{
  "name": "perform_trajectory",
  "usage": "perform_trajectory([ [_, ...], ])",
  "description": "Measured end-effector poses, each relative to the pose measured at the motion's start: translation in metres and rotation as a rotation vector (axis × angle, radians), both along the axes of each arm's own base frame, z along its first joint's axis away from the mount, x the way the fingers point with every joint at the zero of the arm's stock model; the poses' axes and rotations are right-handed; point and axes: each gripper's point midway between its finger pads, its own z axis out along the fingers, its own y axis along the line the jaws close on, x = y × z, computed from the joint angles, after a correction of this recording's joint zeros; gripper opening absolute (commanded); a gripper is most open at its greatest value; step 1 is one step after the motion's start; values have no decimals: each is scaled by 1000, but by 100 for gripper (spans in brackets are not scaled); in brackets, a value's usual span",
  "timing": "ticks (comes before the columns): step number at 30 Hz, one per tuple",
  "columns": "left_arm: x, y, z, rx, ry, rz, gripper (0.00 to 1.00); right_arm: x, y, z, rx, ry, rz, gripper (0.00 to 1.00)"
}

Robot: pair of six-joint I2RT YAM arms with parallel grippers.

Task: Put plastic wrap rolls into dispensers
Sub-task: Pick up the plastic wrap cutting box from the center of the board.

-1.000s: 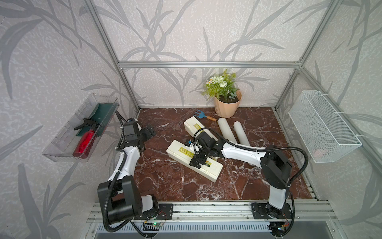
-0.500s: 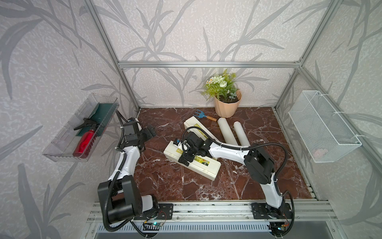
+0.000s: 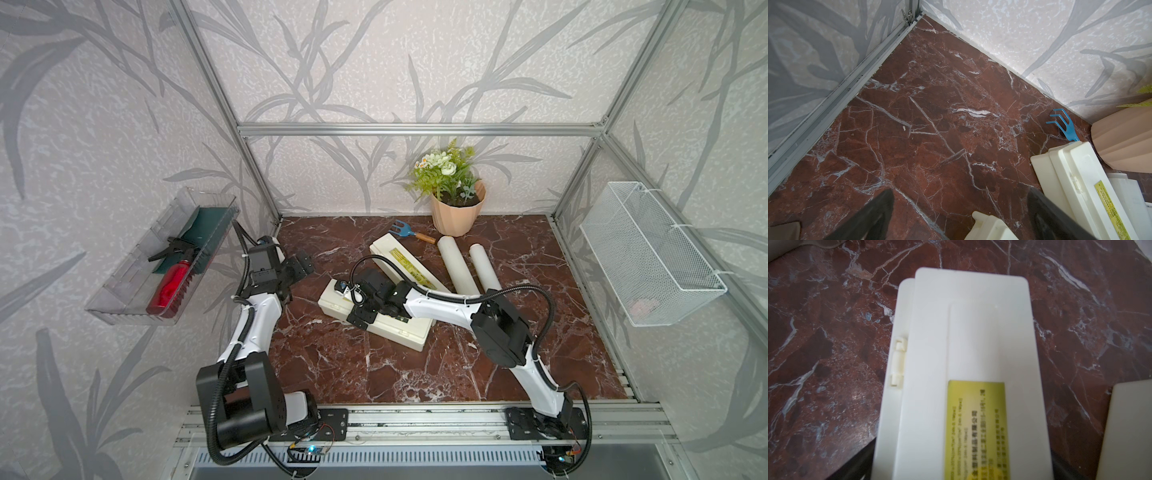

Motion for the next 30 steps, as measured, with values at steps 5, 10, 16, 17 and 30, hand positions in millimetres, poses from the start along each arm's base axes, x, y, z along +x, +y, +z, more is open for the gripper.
perform_trajectory([
  [5, 0, -1, 0, -1, -1, -3, 100, -3, 3, 0, -26, -51, 18, 93],
  [10, 3, -1, 7, 0, -15, -7, 100, -8, 6, 2, -31, -115, 45, 89],
  [16, 5, -1, 14, 9, -27, -17, 100, -25, -1, 15, -17, -195, 107, 83],
  [17, 5, -1, 14, 11, -27, -21, 99, -28, -1, 18, -11, -202, 113, 81],
  [30, 21, -20, 120, 61, -244, -172, 100, -37, -25, 127, 177, -198, 139, 75],
])
